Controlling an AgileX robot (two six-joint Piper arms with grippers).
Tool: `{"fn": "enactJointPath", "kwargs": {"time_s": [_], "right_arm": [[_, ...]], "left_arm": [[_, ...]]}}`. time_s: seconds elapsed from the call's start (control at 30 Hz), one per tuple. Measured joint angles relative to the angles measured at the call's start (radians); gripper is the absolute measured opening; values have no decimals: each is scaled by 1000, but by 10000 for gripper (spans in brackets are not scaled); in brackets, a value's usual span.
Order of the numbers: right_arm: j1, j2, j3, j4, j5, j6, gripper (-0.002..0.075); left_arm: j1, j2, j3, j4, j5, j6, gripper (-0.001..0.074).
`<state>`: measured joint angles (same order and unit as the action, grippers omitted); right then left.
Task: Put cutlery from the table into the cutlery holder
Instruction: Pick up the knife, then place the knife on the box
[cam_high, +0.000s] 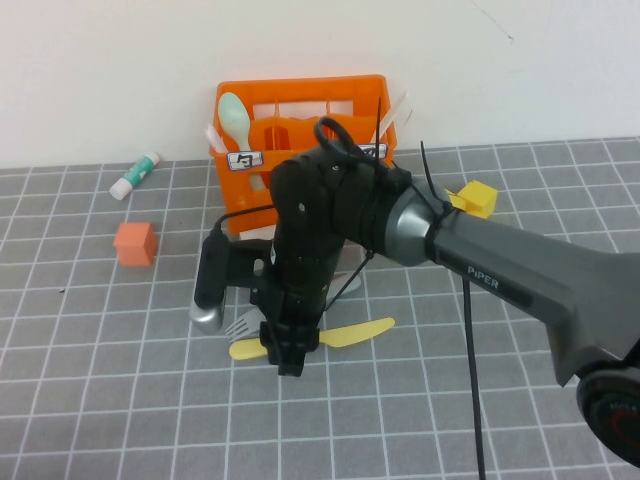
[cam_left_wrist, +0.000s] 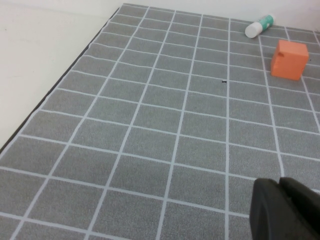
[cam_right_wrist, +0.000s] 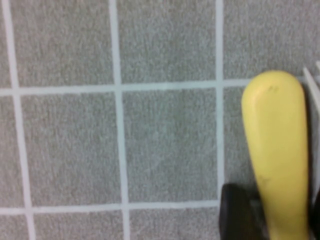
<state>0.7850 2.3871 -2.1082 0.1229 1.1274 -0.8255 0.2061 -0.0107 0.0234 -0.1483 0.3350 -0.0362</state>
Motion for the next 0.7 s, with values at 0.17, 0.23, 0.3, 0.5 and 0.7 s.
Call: {"fn": "enactJointPath", "kwargs": {"time_s": [0.17,0.23,0.3,0.5,0.7], "right_arm": [[0,3,-14,-8,27,-4,152],[0,9,-28,-9,39,1,143],[0,9,-36,-12,54,41,143],[-9,-68,-25,33,93,113,143],[-47,-276,110,248,95,41,143]], "left_arm": [[0,0,0,-2,0,0,-1],[0,0,0,-2,0,0,-1],[0,0,0,-2,0,0,-1],[0,0,0,-2,0,0,-1],[0,0,0,-2,0,0,-1]]}}
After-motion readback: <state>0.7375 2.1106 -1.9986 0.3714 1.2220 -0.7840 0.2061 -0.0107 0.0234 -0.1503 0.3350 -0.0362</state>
